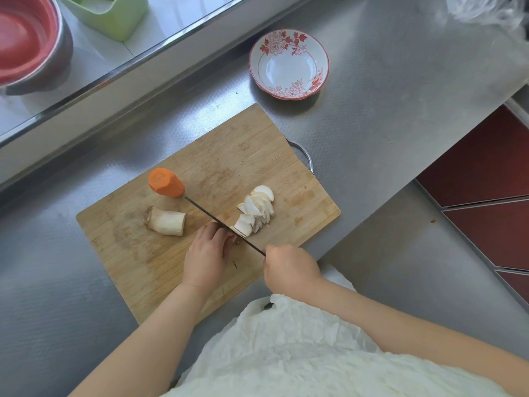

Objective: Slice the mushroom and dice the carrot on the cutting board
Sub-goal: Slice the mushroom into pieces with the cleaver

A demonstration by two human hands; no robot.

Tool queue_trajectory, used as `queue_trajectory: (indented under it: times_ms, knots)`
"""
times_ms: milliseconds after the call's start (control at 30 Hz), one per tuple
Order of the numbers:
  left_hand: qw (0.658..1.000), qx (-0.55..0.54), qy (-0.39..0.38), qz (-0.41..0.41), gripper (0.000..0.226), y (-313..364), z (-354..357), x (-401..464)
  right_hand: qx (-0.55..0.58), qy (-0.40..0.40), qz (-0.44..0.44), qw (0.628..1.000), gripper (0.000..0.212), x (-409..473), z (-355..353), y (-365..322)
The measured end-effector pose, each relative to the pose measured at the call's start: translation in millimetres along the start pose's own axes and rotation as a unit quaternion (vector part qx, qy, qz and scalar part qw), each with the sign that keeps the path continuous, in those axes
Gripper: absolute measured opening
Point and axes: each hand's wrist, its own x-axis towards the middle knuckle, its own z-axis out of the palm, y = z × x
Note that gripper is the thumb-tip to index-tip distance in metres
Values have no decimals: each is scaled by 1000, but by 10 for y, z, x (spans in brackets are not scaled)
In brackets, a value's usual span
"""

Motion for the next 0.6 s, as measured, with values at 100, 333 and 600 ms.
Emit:
queue_trajectory:
  times_ms: [100, 333, 600]
  knots:
    - [1000, 4, -5, 3, 38, 8, -14, 7, -9, -12, 4, 1000, 19, 7, -13, -33]
    - [1000, 1, 2, 6, 21, -31, 48, 2, 14, -33, 20, 999, 18, 55, -13, -72]
    - [999, 17, 26, 27, 32, -33, 61, 0, 33, -48, 56, 997, 18, 208, 87, -89]
